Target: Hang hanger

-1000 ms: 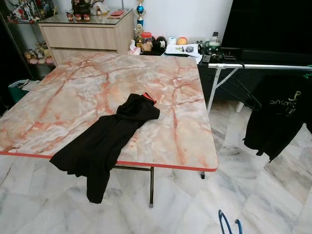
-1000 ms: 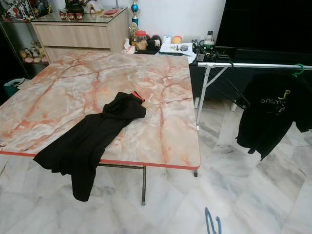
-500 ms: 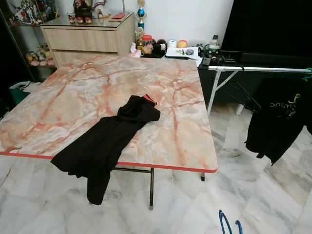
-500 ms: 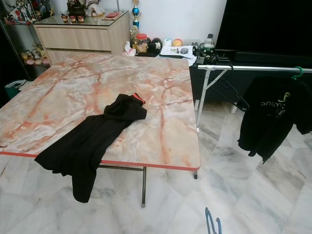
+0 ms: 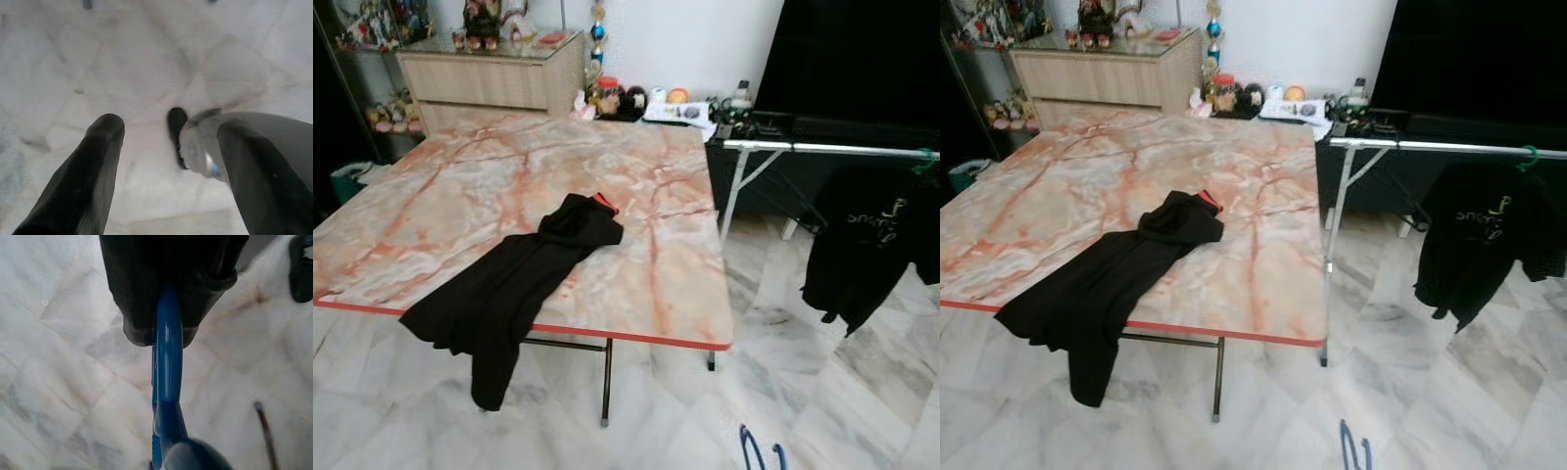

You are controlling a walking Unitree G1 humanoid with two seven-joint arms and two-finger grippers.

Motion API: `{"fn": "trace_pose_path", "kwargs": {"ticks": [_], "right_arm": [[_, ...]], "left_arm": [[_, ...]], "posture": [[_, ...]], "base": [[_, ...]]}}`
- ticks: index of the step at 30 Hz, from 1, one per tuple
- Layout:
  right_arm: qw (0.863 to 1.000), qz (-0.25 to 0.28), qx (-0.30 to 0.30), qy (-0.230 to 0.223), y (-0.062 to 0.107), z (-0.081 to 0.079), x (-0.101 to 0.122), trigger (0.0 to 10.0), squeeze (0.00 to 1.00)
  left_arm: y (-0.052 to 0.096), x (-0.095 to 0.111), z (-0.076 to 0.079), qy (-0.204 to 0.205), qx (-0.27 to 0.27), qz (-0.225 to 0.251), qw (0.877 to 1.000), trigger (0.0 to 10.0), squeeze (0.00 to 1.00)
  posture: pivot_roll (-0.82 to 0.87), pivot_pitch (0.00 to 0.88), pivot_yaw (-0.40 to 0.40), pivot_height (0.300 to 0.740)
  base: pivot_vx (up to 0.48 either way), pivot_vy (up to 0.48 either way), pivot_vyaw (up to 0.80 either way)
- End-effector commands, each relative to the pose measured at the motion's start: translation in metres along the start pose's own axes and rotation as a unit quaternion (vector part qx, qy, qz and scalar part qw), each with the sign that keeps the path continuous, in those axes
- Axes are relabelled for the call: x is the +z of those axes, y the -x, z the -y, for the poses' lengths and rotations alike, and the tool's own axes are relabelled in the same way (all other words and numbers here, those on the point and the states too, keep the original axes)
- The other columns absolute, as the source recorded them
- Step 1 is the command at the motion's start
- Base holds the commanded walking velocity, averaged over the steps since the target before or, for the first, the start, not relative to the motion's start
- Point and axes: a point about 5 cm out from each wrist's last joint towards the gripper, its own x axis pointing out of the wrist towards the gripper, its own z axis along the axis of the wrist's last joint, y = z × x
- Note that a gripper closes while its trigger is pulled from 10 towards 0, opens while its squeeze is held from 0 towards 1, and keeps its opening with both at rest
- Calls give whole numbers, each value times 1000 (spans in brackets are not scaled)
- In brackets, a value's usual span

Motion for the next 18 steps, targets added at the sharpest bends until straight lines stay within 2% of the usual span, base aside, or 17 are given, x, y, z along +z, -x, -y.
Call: {"fn": "trace_pose_path", "kwargs": {"ticks": [1,18], "right_arm": [[1000,-3,-4,-6,0,0,0,10000,0],[1000,0,-5,-11,-1,-2,3,10000,0]], "left_arm": [[2,-3,-4,-1,5,-4,1000,10000,0],[3,-13,-1,-1,5,-30,1000,10000,0]], "posture": [[170,38,-7,740],[162,50,-7,740]], "base": [[0,-416,0],[0,-417,0]]}}
